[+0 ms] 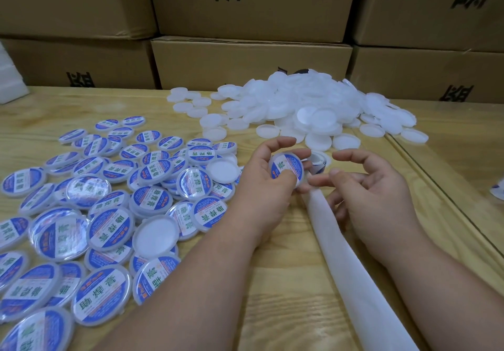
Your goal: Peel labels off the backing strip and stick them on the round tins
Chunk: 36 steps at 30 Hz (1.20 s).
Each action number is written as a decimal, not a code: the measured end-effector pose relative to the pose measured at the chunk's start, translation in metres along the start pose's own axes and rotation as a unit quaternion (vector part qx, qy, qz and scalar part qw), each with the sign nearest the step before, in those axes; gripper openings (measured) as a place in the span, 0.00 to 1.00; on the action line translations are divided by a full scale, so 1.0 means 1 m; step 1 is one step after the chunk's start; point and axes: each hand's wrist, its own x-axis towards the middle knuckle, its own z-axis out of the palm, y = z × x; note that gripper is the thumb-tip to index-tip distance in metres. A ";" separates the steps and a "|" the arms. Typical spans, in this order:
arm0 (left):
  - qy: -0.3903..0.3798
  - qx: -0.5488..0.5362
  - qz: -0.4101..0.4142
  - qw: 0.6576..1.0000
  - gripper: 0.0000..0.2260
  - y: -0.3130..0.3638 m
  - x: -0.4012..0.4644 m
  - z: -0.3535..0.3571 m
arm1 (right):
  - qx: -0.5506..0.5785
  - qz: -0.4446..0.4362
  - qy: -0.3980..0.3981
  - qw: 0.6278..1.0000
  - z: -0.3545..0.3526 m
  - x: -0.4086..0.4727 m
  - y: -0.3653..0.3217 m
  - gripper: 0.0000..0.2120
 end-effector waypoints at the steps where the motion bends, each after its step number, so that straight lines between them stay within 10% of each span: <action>1: 0.001 -0.001 0.001 1.000 0.20 0.000 0.001 -0.001 | 0.000 0.007 0.014 1.000 -0.001 0.001 0.001 0.08; 14: 0.087 0.029 -0.024 0.995 0.03 0.007 0.002 -0.002 | -0.007 0.026 0.082 0.996 -0.009 0.009 0.008 0.07; 36: 0.285 0.017 0.038 0.958 0.18 0.006 0.005 -0.008 | -0.001 0.036 0.078 0.996 -0.009 0.014 0.014 0.07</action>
